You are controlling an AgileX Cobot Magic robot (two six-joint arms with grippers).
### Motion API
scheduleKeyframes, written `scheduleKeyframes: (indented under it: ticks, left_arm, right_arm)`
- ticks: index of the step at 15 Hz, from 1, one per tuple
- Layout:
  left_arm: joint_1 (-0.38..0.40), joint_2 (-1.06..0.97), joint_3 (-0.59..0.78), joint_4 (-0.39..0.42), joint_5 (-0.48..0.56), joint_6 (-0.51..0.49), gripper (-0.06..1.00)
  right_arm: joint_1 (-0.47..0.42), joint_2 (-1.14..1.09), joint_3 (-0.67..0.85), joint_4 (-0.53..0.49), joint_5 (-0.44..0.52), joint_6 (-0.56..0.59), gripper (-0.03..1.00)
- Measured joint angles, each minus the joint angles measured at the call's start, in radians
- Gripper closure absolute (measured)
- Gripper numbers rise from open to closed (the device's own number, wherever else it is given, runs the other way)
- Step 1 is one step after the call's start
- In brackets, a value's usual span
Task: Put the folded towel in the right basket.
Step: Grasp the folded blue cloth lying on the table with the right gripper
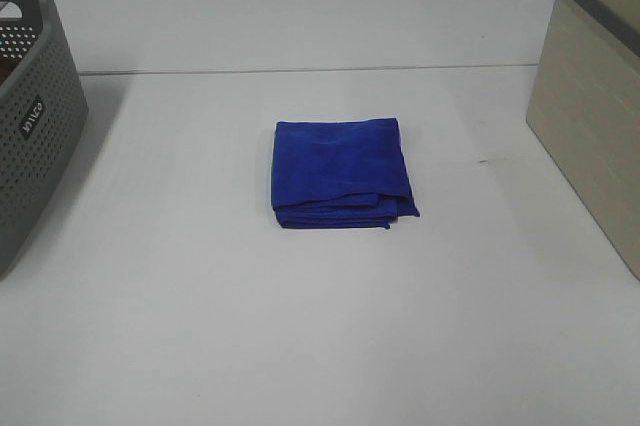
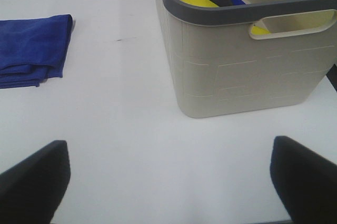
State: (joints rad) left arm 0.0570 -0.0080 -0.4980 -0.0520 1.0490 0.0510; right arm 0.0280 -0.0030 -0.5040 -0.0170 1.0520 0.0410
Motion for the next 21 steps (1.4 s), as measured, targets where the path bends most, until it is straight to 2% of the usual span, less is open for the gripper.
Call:
scheduleKeyframes:
  ticks: [21]
  left_arm:
    - [0.0, 0.0, 0.0, 0.0, 0.0, 0.0, -0.03]
  right_arm:
    - [0.0, 0.0, 0.0, 0.006, 0.0, 0.0, -0.02]
